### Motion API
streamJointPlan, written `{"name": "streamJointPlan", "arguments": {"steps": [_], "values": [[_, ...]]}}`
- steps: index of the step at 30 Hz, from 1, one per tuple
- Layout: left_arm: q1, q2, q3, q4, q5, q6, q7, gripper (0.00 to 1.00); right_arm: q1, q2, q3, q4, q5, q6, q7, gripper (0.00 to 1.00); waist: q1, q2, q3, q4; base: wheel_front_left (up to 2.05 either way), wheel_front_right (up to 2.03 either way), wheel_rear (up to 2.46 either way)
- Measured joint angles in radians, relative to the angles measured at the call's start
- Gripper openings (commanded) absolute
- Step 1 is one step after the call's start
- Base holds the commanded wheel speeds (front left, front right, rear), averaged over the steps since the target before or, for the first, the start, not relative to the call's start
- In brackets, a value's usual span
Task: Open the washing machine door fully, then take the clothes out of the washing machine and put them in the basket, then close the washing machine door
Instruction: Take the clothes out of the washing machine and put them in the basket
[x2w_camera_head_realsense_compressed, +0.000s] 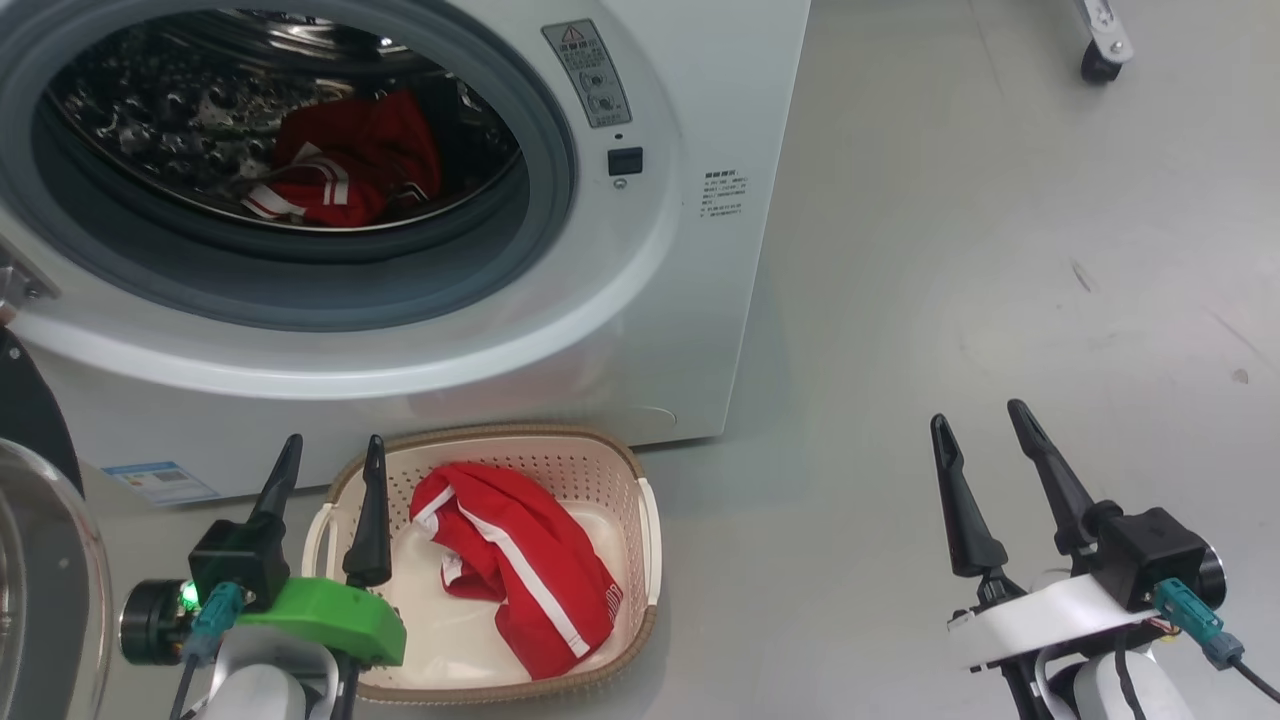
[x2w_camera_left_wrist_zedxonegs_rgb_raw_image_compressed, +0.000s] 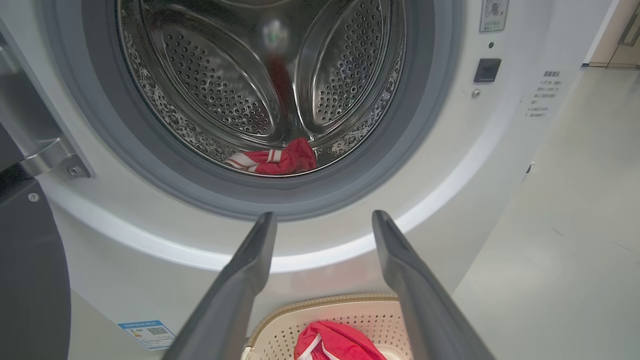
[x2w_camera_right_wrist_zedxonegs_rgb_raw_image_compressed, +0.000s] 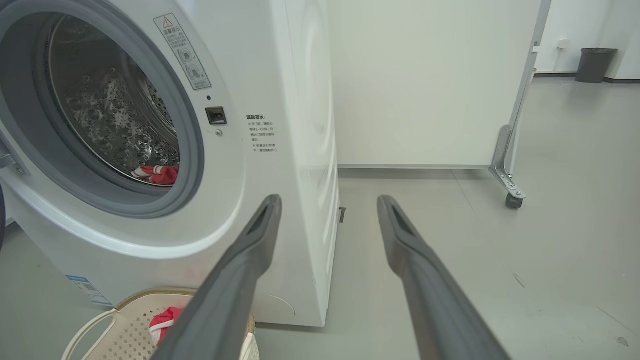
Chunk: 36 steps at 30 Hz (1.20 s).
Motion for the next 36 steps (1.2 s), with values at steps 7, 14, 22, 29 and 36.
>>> {"name": "streamJointPlan", "arguments": {"steps": [7, 14, 22, 29, 36], "values": [[0.095, 0.001, -0.012, -0.073, 0.001, 0.01, 0.0, 1.0, 0.062, 0.001, 0.008, 0.0, -0.007, -0.001, 0.0, 1.0, 0.0, 0.0, -0.094, 0.018, 0.0, 0.0, 0.0], [0.167, 0.001, -0.025, -0.103, 0.0, 0.028, 0.0, 1.0, 0.102, 0.003, 0.024, 0.001, -0.007, -0.001, 0.0, 1.0, 0.0, 0.0, -0.152, 0.025, 0.0, 0.0, 0.0], [0.207, 0.003, -0.041, -0.146, 0.0, 0.042, 0.0, 1.0, 0.123, 0.003, 0.033, -0.003, -0.007, -0.01, 0.0, 1.0, 0.0, 0.0, -0.185, 0.026, 0.0, 0.0, 0.0], [0.228, 0.004, -0.047, -0.185, 0.0, 0.053, 0.0, 1.0, 0.125, 0.003, 0.04, -0.01, -0.007, -0.01, 0.0, 1.0, 0.0, 0.0001, -0.187, 0.026, 0.0, 0.0, 0.0], [0.246, 0.005, -0.053, -0.221, 0.0, 0.063, 0.008, 1.0, 0.139, 0.003, 0.048, -0.023, -0.007, -0.011, 0.0, 1.0, 0.0, 0.0, -0.181, 0.024, 0.0, 0.0, 0.0]]}}
